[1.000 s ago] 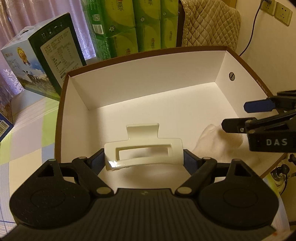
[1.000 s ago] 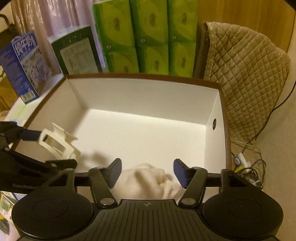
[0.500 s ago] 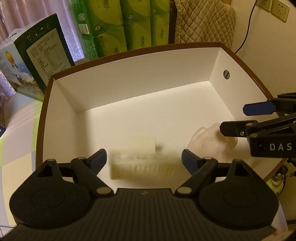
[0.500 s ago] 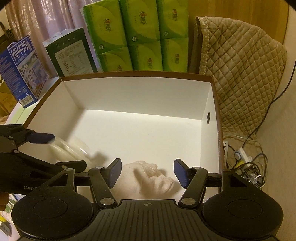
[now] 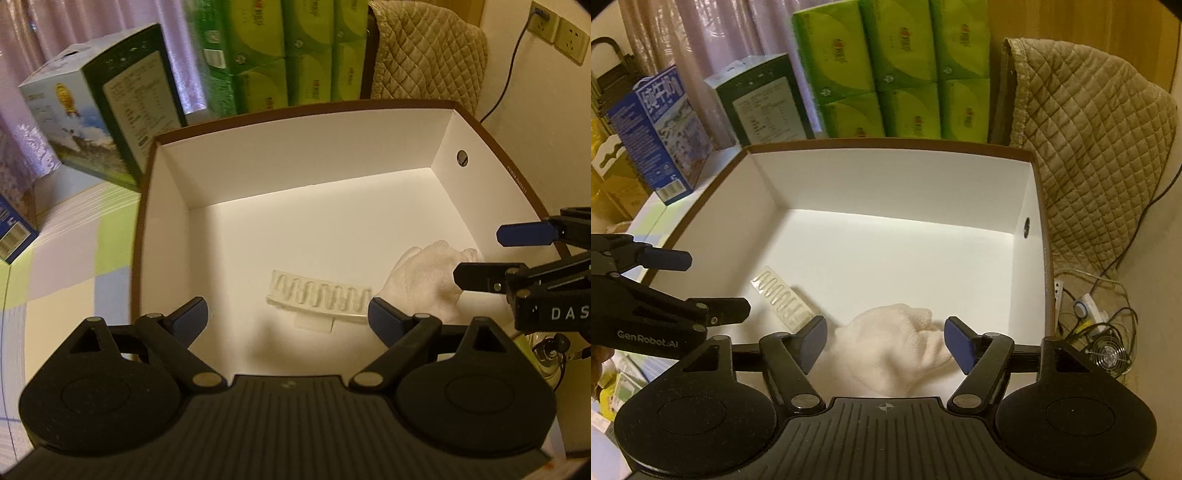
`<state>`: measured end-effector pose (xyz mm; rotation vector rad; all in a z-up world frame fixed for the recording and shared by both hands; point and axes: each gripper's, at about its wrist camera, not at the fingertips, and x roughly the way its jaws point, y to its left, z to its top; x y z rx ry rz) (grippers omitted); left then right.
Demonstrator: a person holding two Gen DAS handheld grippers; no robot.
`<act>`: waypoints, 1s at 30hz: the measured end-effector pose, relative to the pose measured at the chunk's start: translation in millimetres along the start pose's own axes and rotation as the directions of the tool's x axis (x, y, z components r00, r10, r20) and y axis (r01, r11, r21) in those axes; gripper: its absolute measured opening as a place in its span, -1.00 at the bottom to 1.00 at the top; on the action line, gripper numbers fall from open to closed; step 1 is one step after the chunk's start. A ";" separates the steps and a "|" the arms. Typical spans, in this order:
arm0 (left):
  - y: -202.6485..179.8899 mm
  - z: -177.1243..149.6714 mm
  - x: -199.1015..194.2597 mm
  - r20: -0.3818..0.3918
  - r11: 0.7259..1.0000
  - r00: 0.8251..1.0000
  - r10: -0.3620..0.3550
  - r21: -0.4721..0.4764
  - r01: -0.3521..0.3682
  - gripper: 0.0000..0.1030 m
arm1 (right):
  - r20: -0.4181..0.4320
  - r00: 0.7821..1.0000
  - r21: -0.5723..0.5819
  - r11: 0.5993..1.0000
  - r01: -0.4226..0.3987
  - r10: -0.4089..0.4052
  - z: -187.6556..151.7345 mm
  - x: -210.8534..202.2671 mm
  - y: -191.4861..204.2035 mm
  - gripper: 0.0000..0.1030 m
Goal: Organize objects
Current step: 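Open the right tool to drop the cloth while the left tool releases the clip into the box, then move both tools back from the box to the table items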
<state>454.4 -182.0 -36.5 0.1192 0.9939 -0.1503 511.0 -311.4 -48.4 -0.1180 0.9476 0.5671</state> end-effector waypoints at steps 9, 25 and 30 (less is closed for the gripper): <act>0.2 -7.8 -31.8 0.024 1.000 1.000 0.014 -0.025 -0.013 0.79 | 0.030 1.000 -0.013 1.000 -0.001 0.002 -3.1 -16.2 12.0 0.45; 9.4 -36.9 -94.1 0.118 0.998 0.992 -0.037 -0.047 0.043 0.88 | 0.102 0.994 0.020 0.999 0.038 -0.040 -23.5 -73.9 47.5 0.46; 22.9 -54.4 -115.6 0.148 0.997 0.987 -0.056 -0.047 0.064 0.88 | 0.117 0.992 0.026 0.998 0.053 -0.056 -35.3 -89.7 71.9 0.46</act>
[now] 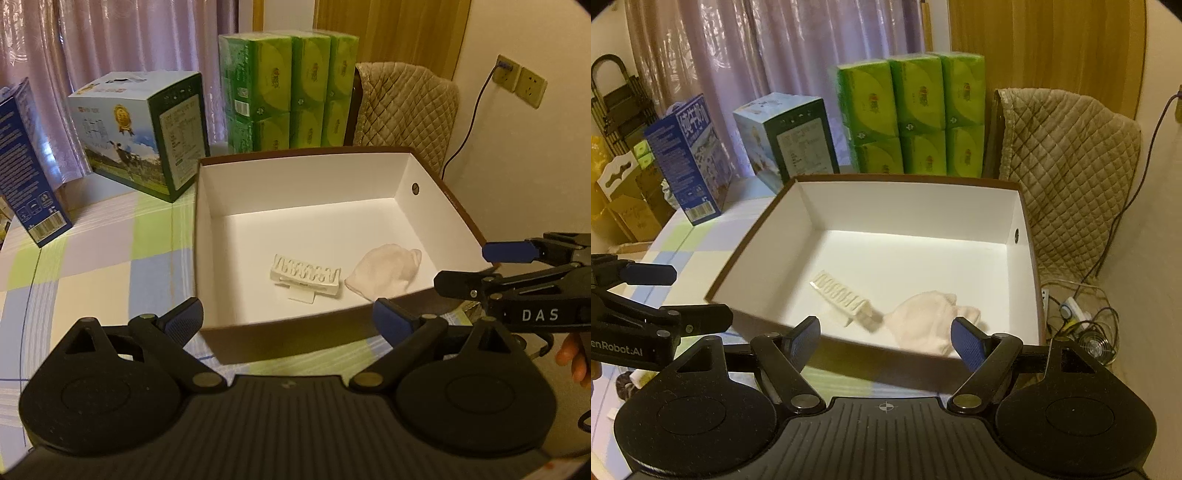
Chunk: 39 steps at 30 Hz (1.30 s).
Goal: Organize objects
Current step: 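Move both tools back from the box to the table items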
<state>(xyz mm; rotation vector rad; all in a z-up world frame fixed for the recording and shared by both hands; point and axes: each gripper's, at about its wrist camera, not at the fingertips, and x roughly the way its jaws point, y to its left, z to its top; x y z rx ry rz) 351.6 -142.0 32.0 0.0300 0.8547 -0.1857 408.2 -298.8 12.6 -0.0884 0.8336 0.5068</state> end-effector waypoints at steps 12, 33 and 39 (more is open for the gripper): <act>43.4 -44.2 -62.2 0.032 1.000 0.999 -0.007 -0.019 0.008 0.88 | 0.017 1.000 0.019 1.000 -0.009 0.008 -31.8 -34.0 65.0 0.46; 108.1 -121.3 -117.5 0.009 0.991 0.997 0.073 -0.113 -0.072 0.88 | -0.028 0.996 -0.006 0.996 -0.087 0.087 -80.6 -33.0 133.6 0.46; 124.6 -144.9 -120.6 -0.036 0.979 0.992 0.120 -0.163 -0.125 0.88 | -0.080 0.989 -0.019 0.992 -0.123 0.122 -95.8 -17.2 145.2 0.46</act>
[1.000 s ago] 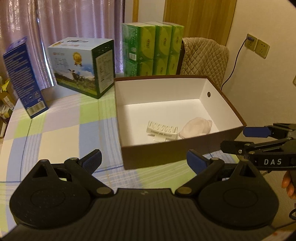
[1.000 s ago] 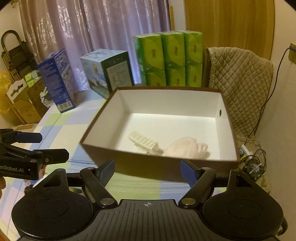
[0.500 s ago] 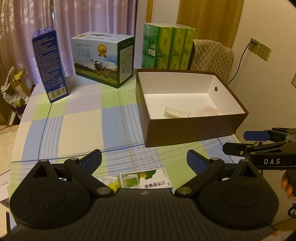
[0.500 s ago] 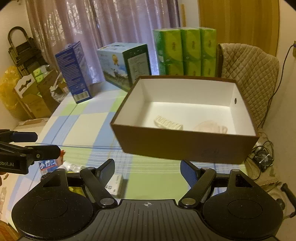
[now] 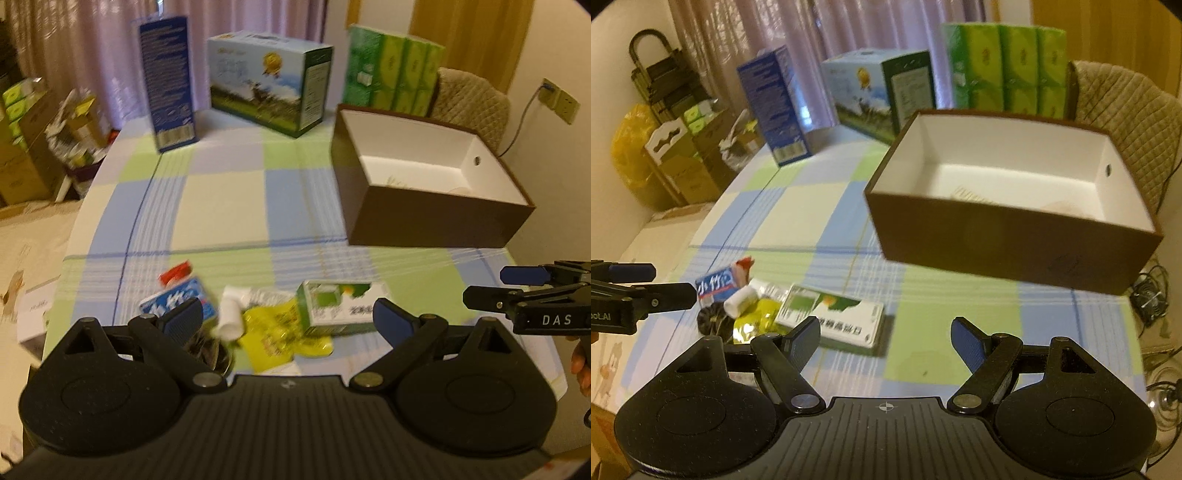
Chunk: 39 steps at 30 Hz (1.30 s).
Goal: Organize objects
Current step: 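Move both tools back from the box to the table items, then grasp the long white medicine box with the left tool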
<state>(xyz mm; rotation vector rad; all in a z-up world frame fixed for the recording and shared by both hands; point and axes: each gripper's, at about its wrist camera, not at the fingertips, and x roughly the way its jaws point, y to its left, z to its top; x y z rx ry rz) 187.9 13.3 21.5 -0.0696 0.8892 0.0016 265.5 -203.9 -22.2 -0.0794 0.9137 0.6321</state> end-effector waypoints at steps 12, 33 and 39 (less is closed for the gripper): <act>20.7 -43.2 8.4 -0.103 0.991 0.992 0.079 -0.102 -0.090 0.89 | -0.068 0.996 -0.046 0.997 -0.059 0.056 -10.3 25.8 8.2 0.46; 60.1 -82.8 55.0 -0.092 1.000 0.996 -0.004 -0.028 0.001 0.89 | -0.128 0.991 -0.003 1.000 -0.024 0.023 -19.4 39.2 -34.0 0.46; 68.5 -86.9 75.9 -0.125 0.994 0.989 -0.077 0.061 0.085 0.89 | -0.142 0.989 0.030 0.999 0.037 -0.033 -26.7 32.7 -51.1 0.46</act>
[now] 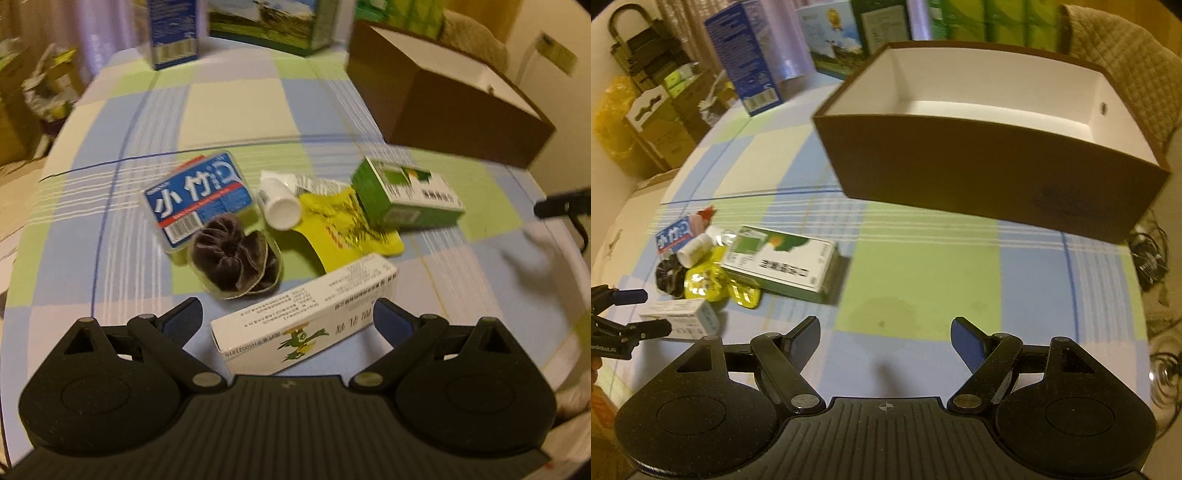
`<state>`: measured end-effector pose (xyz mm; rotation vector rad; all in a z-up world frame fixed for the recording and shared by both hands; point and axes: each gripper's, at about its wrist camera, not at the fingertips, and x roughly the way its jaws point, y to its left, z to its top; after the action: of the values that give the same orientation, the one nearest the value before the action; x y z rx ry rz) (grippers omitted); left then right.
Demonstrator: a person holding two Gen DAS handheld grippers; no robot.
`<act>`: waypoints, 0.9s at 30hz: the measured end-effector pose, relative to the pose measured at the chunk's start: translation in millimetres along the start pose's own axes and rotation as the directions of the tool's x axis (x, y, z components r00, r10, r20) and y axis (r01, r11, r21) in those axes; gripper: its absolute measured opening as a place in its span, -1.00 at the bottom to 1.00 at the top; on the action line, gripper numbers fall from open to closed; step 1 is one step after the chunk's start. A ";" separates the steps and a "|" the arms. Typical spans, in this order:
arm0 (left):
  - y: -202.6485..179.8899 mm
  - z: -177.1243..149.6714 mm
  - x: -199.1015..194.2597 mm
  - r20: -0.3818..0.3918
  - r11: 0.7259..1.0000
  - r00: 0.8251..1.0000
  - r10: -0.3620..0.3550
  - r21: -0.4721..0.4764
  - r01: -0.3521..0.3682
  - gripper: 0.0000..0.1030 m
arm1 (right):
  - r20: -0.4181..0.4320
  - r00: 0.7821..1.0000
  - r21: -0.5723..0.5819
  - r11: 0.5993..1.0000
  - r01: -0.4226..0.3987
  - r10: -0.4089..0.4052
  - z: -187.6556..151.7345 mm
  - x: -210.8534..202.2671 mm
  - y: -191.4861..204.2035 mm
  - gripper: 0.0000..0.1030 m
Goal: Organize objects
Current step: 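Grasp the long white medicine box with the left tool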
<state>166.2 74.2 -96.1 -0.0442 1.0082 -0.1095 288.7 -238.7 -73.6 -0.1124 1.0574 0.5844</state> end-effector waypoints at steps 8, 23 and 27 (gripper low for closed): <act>-18.2 -12.2 -6.8 -0.037 0.993 0.996 -0.084 0.081 0.087 0.86 | -0.014 0.999 0.062 0.997 0.051 -0.051 -14.4 -7.5 -11.9 0.46; -65.4 3.0 5.3 -0.079 0.936 0.996 -0.052 0.343 0.076 0.38 | -0.026 0.994 0.146 0.984 0.104 -0.102 -36.7 -16.8 -18.6 0.45; -80.5 6.6 20.5 -0.108 0.916 0.993 -0.043 0.393 0.082 0.11 | -0.034 0.993 0.165 0.980 0.116 -0.112 -41.5 -17.5 -22.2 0.46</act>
<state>176.9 -8.2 -102.8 0.3038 1.0665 -0.3772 260.9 -279.4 -83.7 -0.0334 1.1114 0.3903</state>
